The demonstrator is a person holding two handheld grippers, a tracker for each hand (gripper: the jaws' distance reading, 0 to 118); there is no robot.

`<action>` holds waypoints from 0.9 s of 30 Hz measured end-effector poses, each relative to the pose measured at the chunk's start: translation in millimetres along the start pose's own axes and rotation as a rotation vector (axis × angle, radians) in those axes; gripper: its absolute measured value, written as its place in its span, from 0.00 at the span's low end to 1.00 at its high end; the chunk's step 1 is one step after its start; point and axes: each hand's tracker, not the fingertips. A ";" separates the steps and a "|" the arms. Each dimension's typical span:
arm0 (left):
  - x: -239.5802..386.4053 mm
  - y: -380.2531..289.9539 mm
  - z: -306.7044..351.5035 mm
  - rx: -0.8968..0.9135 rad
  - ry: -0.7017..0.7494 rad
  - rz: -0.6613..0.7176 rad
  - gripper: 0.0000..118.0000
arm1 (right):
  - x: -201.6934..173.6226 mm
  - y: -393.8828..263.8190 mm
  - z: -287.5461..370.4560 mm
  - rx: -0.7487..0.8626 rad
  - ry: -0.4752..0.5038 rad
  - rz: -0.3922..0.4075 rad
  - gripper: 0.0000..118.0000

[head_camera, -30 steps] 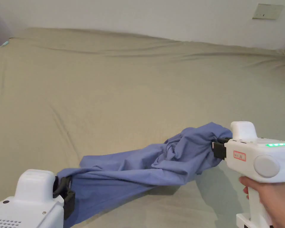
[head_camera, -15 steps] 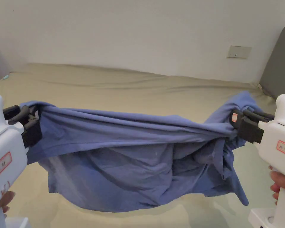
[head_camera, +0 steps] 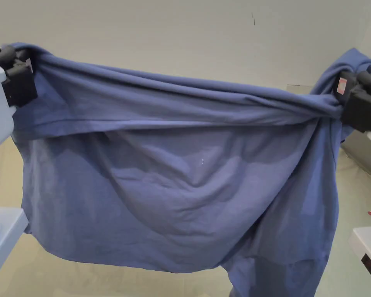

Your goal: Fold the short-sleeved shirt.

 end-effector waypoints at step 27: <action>-9.2 5.0 -230.3 -0.098 -0.009 -0.118 0.02 | 9.1 23.4 -172.1 -0.014 -0.135 0.202 0.10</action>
